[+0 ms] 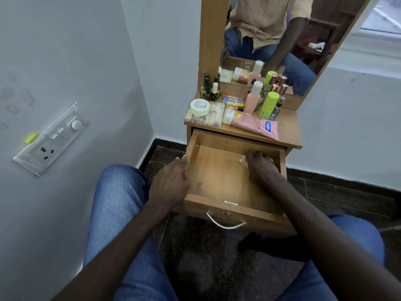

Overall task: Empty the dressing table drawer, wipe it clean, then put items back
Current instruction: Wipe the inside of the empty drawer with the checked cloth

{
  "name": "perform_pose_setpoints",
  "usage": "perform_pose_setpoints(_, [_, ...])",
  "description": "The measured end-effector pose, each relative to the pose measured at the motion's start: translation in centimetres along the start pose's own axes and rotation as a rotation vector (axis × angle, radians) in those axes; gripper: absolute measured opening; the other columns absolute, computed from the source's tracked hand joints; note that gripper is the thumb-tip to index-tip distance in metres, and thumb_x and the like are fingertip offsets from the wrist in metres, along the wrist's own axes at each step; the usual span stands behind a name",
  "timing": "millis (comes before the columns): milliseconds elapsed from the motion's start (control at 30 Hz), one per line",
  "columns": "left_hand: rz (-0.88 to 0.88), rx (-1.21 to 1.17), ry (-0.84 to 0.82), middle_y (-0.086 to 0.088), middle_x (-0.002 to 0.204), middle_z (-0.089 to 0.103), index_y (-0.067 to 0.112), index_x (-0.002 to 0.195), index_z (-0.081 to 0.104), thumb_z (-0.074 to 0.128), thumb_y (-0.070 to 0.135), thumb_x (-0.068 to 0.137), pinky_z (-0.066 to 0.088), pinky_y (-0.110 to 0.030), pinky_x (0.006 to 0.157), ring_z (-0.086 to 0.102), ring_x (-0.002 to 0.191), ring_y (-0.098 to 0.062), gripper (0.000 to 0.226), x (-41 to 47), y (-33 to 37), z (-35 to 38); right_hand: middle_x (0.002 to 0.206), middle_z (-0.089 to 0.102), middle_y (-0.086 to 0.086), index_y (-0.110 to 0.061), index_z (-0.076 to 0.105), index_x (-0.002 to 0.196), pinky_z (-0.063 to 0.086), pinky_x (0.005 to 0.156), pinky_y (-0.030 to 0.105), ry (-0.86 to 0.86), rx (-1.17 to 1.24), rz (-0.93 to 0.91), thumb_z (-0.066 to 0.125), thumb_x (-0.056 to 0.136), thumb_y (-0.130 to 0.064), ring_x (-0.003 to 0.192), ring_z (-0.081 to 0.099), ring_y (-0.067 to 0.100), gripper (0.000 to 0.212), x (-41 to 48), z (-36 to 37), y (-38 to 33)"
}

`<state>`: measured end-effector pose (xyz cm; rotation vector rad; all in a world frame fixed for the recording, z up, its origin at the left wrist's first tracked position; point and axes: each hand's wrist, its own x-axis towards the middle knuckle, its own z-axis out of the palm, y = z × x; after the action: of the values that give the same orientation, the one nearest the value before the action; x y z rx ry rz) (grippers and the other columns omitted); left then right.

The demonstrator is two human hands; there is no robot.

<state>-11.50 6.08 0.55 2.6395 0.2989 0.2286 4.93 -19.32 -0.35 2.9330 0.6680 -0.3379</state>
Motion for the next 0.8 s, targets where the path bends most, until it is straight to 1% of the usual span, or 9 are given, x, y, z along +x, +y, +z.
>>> perform_pose_setpoints(100, [0.001,-0.006,0.001,0.001,0.153,0.054,0.012,0.144,0.059,0.051,0.009,0.095,0.040,-0.037,0.115,0.048,0.143,-0.017,0.050,-0.1,0.0,0.0,0.157,0.034,0.024,-0.018,0.024,0.158,0.053,0.103,0.053,0.008,-0.003,0.058,0.070,0.095,-0.014,0.142,0.042,0.047,0.078,-0.7,0.8,-0.6])
perform_pose_setpoints(133, [0.000,-0.007,-0.002,0.001,0.153,0.053,0.013,0.144,0.059,0.051,0.009,0.095,0.040,-0.037,0.115,0.047,0.143,-0.017,0.050,-0.2,0.0,0.0,0.158,0.029,0.025,-0.019,0.022,0.159,0.053,0.103,0.053,0.022,-0.011,0.087,0.069,0.097,-0.017,0.145,0.036,0.047,0.078,-1.0,1.3,-0.8])
perform_pose_setpoints(200, [-0.010,-0.001,-0.003,0.002,0.154,0.052,0.013,0.145,0.058,0.051,0.010,0.094,0.041,-0.038,0.115,0.047,0.144,-0.016,0.051,-0.2,-0.1,0.2,0.159,0.028,0.025,-0.017,0.024,0.159,0.055,0.101,0.052,0.056,-0.027,0.127,0.066,0.100,-0.022,0.148,0.032,0.047,0.072,-1.6,2.2,-0.9])
perform_pose_setpoints(300, [-0.008,0.010,-0.012,0.002,0.154,0.052,0.013,0.144,0.058,0.051,0.009,0.094,0.041,-0.039,0.115,0.049,0.142,-0.018,0.051,-0.2,0.2,0.1,0.156,0.033,0.028,-0.010,0.027,0.156,0.056,0.099,0.051,0.075,0.001,0.157,0.060,0.102,-0.020,0.144,0.039,0.048,0.064,-1.7,2.5,-0.6])
perform_pose_setpoints(433, [-0.005,0.013,-0.012,0.002,0.154,0.052,0.012,0.144,0.058,0.052,0.009,0.095,0.042,-0.041,0.115,0.047,0.144,-0.018,0.050,-0.3,0.3,-0.1,0.144,0.046,0.030,-0.002,0.032,0.152,0.060,0.095,0.050,0.106,-0.024,0.132,0.060,0.101,-0.013,0.130,0.056,0.046,0.059,-1.4,2.6,-0.4])
perform_pose_setpoints(533, [-0.016,0.024,-0.010,0.002,0.154,0.052,0.014,0.145,0.058,0.051,0.009,0.095,0.042,-0.041,0.114,0.046,0.144,-0.018,0.050,-0.4,0.4,-0.2,0.143,0.048,0.031,0.002,0.033,0.152,0.057,0.099,0.046,0.108,-0.042,0.103,0.054,0.104,-0.007,0.126,0.060,0.043,0.053,-1.3,2.4,-0.3])
perform_pose_setpoints(633, [-0.027,0.032,-0.010,0.004,0.154,0.052,0.014,0.144,0.059,0.051,0.009,0.095,0.043,-0.042,0.113,0.047,0.144,-0.019,0.051,-0.4,0.7,-0.4,0.139,0.052,0.031,0.004,0.037,0.148,0.057,0.097,0.042,0.103,-0.065,0.121,0.049,0.105,-0.005,0.120,0.064,0.040,0.046,-1.2,1.9,-0.2])
perform_pose_setpoints(700, [-0.038,0.032,-0.009,0.004,0.154,0.052,0.014,0.144,0.059,0.051,0.009,0.095,0.045,-0.043,0.111,0.049,0.142,-0.021,0.050,-0.4,0.9,-0.6,0.140,0.050,0.033,0.006,0.038,0.147,0.055,0.099,0.044,0.079,-0.071,0.136,0.053,0.104,-0.007,0.122,0.061,0.043,0.047,-1.5,1.6,-0.5])
perform_pose_setpoints(800, [-0.052,0.029,-0.002,0.002,0.152,0.054,0.011,0.142,0.061,0.052,0.009,0.094,0.049,-0.044,0.106,0.056,0.134,-0.024,0.049,-0.6,1.1,-0.8,0.143,0.047,0.035,0.005,0.040,0.145,0.055,0.103,0.044,-0.002,-0.199,0.166,0.059,0.103,-0.024,0.129,0.054,0.045,0.055,-2.9,1.7,-1.8])
